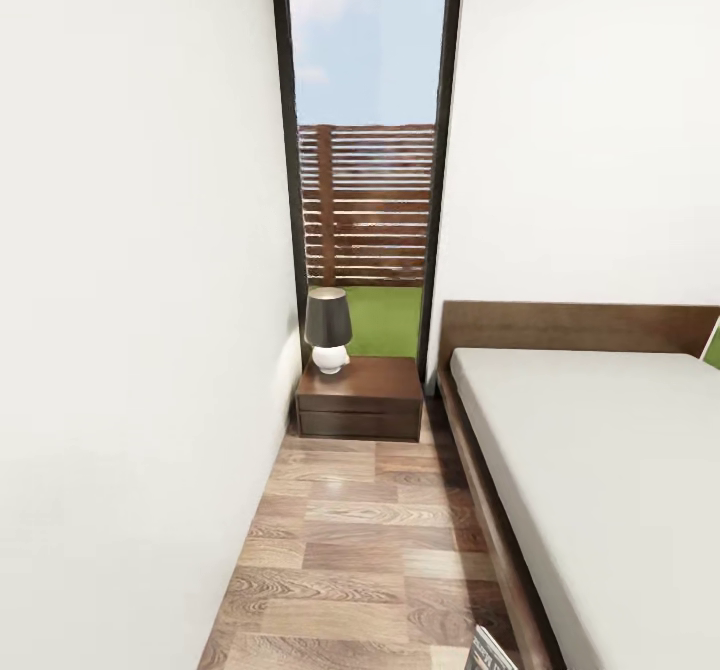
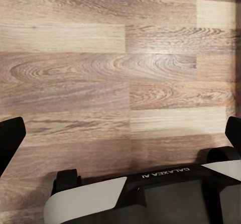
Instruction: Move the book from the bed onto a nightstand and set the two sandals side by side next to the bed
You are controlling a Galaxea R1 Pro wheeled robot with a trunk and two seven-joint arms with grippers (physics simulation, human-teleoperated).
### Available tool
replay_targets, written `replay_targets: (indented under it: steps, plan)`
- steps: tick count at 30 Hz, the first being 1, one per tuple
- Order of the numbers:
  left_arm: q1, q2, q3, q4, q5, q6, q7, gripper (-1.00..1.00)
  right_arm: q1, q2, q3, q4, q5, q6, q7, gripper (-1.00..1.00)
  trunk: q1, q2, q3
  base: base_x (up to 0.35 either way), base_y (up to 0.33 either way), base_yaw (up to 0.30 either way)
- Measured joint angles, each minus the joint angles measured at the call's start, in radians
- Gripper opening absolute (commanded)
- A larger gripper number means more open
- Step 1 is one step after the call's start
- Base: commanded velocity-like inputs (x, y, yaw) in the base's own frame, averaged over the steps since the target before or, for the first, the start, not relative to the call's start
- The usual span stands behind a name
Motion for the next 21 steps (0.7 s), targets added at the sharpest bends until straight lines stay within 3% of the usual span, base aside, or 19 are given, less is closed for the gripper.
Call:
replay_targets:
  steps: [7, 21]
  plan:
    - [0.000, 0.000, 0.000, 0.000, 0.000, 0.000, 0.000, 1.00, 0.000, 0.002, 0.002, 0.000, 0.000, 0.000, 0.000, -1.00, 0.000, 0.000, 0.000, 0.066, 0.000, 0.000]
    - [0.000, 0.000, 0.000, 0.000, 0.000, 0.000, 0.000, 1.00, 0.000, 0.004, 0.001, 0.000, 0.001, 0.002, -0.001, -1.00, -0.001, 0.000, 0.000, 0.303, 0.000, -0.023]
